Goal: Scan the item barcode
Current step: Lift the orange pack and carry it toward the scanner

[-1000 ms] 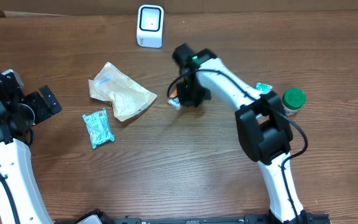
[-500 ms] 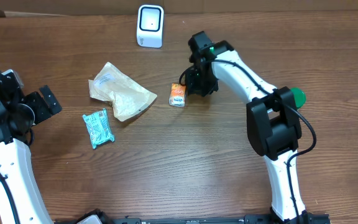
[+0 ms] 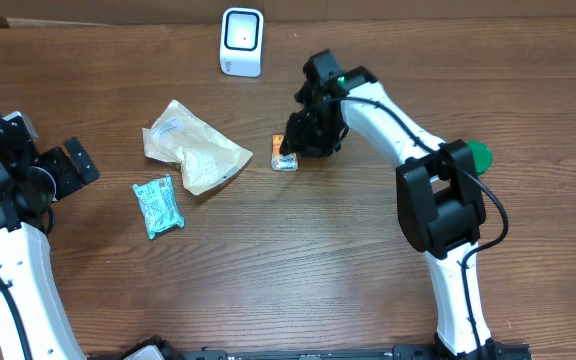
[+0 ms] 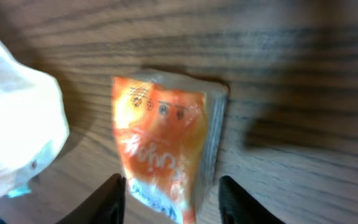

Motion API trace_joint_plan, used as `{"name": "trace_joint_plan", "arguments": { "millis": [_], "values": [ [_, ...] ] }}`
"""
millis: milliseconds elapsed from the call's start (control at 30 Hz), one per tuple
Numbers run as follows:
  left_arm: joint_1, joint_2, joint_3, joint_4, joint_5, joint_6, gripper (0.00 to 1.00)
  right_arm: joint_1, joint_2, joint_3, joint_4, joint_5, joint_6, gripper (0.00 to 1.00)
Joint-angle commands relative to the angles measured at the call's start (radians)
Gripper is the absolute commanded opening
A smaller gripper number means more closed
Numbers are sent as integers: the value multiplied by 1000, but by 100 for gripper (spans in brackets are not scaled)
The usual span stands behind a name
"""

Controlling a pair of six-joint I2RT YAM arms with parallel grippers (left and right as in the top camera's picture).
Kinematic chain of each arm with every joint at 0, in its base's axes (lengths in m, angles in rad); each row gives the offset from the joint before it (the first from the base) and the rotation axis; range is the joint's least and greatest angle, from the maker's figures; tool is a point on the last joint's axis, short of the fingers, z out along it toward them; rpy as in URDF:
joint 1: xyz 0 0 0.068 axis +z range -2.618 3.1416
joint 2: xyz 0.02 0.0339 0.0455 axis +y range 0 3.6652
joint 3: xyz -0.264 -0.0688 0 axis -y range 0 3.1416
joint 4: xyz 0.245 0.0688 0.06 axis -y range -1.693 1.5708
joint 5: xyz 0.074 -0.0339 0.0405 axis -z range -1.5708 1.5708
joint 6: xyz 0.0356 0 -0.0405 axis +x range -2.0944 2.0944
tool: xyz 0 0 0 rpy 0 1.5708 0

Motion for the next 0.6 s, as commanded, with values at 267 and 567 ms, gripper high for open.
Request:
{"name": "trace_joint_plan", "arguments": {
  "millis": [267,567],
  "values": [
    [3,-1,12,3,8,26,100,-2,-42,-121,58,38,26,6],
    [3,-2,12,3,8,26,99,-47,-155,-79,-14,-279,-170,4]
  ]
}}
